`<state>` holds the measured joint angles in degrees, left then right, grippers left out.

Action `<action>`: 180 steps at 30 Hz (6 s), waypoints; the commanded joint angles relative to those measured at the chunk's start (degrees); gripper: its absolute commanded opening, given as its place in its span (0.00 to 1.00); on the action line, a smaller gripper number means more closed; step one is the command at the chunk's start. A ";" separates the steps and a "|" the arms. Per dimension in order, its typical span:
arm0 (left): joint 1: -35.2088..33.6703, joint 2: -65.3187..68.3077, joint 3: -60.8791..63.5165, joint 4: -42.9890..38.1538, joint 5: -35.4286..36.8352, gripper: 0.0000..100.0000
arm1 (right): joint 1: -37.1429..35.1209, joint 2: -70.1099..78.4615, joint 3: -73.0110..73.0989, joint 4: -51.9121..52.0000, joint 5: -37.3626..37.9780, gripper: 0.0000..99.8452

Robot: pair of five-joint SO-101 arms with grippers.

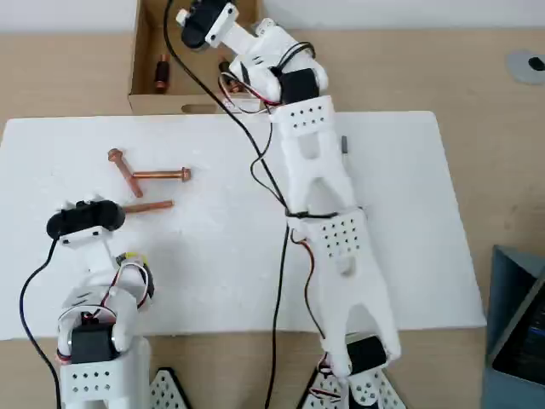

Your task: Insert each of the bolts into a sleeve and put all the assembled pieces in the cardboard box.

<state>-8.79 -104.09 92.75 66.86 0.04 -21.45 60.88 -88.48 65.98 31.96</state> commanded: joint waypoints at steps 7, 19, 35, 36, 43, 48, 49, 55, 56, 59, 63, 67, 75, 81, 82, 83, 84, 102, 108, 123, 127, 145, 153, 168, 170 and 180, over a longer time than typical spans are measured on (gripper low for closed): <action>-0.53 -0.31 -0.35 -0.35 0.35 0.00 | 0.13 -6.02 -6.99 11.87 0.44 0.12; -0.62 -0.31 -0.35 -0.35 0.35 0.00 | 0.40 -18.24 -7.16 33.05 0.35 0.12; -0.62 -0.31 -0.35 -0.35 0.35 0.00 | 8.66 -39.16 12.62 36.48 -7.30 0.12; -0.62 -0.31 -0.35 -0.35 0.35 0.00 | 9.27 -41.27 16.22 36.48 -8.44 0.12; -0.62 -0.31 -0.35 -0.35 0.35 0.00 | 12.26 -56.04 43.91 36.48 -12.40 0.13; -0.62 -0.31 -0.35 -0.35 0.35 0.00 | 12.44 -63.69 62.55 36.13 -12.40 0.13; -0.62 -0.31 -0.35 -0.26 0.35 0.00 | 12.35 -64.66 65.27 36.04 -12.40 0.13; -0.62 -0.31 -0.35 -0.26 0.35 0.00 | 12.44 -65.54 78.73 31.65 -12.40 0.12; -0.62 -0.31 -0.35 -0.26 0.35 0.00 | 12.44 -65.54 80.57 30.42 -12.40 0.12; -0.62 -0.31 -0.35 -0.26 0.35 0.00 | 13.58 -65.45 84.97 26.46 -12.40 0.12; -0.62 -0.31 -0.35 -0.26 0.35 0.00 | 14.99 -62.99 88.31 22.51 -12.40 0.13; -0.62 -0.31 -0.35 -0.26 0.35 0.00 | 15.52 -57.89 87.34 21.19 -12.40 0.13; -0.62 -0.31 -0.35 -0.26 0.35 0.00 | 15.43 -44.70 77.49 21.01 -11.96 0.23; -0.62 -0.31 -0.35 -0.26 0.35 0.00 | 15.52 -34.77 66.51 21.36 -12.04 0.23; -0.62 -0.31 -0.35 -0.26 0.35 0.00 | 15.52 -33.36 65.19 21.45 -12.13 0.23; -0.62 -0.31 -0.35 -0.26 0.35 0.00 | 15.52 -32.22 64.04 21.45 -12.22 0.23; -0.62 -0.31 -0.35 -0.26 0.35 0.00 | 15.60 -31.16 63.16 21.45 -12.22 0.23; -0.62 -0.31 -0.35 -0.26 0.35 0.00 | 17.63 -21.05 60.88 19.78 -12.40 0.11; -0.62 -0.31 -0.35 -0.26 0.35 0.00 | 17.63 -19.12 60.88 19.78 -12.40 0.04; -0.62 -0.31 -0.35 -0.26 0.35 0.00 | 17.27 -28.26 49.27 28.40 -14.07 0.01; -0.62 -0.31 -0.35 -0.26 0.35 0.00 | 17.45 -32.84 45.23 33.32 -14.07 0.01; -0.35 -0.31 -0.35 -0.26 0.09 0.00 | 17.71 -75.30 76.35 36.40 -14.07 0.01; -0.53 -0.04 -0.70 -2.99 -0.09 0.01 | 21.58 -93.58 96.40 35.08 -23.12 0.01; -0.26 7.16 -16.35 0.79 -3.60 0.00 | 35.65 -116.00 119.60 24.18 -31.74 0.01; -0.26 12.26 -20.48 0.70 -3.60 0.00 | 35.74 -119.43 121.54 24.18 -32.44 0.01; -0.18 48.66 -46.95 1.23 -3.69 0.01 | 35.82 -130.24 130.59 22.24 -33.41 0.01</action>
<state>-8.79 -66.02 55.82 67.47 -3.21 13.36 -67.21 41.54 89.80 -0.84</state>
